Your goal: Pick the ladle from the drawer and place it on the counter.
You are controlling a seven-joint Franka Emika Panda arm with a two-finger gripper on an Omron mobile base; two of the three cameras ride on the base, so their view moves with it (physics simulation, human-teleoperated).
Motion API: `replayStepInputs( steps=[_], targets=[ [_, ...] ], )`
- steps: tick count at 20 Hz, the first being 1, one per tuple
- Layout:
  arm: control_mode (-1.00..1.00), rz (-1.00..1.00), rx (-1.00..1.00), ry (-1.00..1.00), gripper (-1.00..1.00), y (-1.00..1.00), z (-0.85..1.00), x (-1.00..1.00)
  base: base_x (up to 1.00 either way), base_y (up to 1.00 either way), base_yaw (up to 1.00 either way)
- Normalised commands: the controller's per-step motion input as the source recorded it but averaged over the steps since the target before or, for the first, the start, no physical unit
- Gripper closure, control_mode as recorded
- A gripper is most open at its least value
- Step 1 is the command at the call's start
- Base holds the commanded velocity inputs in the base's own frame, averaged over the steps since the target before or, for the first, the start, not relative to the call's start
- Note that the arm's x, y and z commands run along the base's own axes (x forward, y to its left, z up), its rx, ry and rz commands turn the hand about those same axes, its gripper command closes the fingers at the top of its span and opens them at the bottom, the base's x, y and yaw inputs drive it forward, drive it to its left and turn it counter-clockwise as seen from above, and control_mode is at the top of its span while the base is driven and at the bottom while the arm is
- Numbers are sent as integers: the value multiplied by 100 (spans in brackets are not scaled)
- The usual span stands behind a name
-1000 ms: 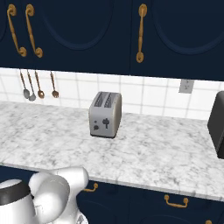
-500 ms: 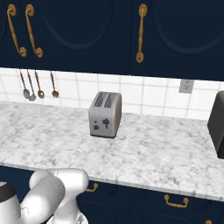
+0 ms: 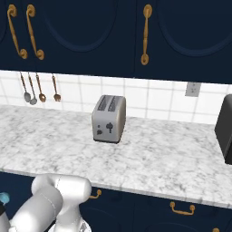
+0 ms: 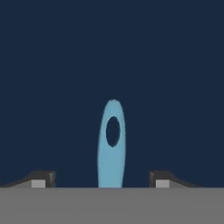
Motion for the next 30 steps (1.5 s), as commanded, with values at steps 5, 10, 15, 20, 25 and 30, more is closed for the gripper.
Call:
replayStepInputs(
  steps=[5, 10, 15, 20, 25, 30],
  targets=[
    [-100, 0, -6, 0, 100, 1, -23, -9, 0, 0, 0],
    [-100, 0, 0, -5, 100, -17, -12, -36, 0, 0, 0],
    [-100, -3, 15, -15, 100, -30, 41, -26, 0, 0, 0],
    [-100, -9, 22, -22, 100, -13, 100, -14, 0, 0, 0],
    [-100, -8, 18, -31, 100, -1, 100, -18, 0, 0, 0],
    [-100, -17, 22, -27, 100, -3, 100, 33, 0, 0, 0]
  ],
)
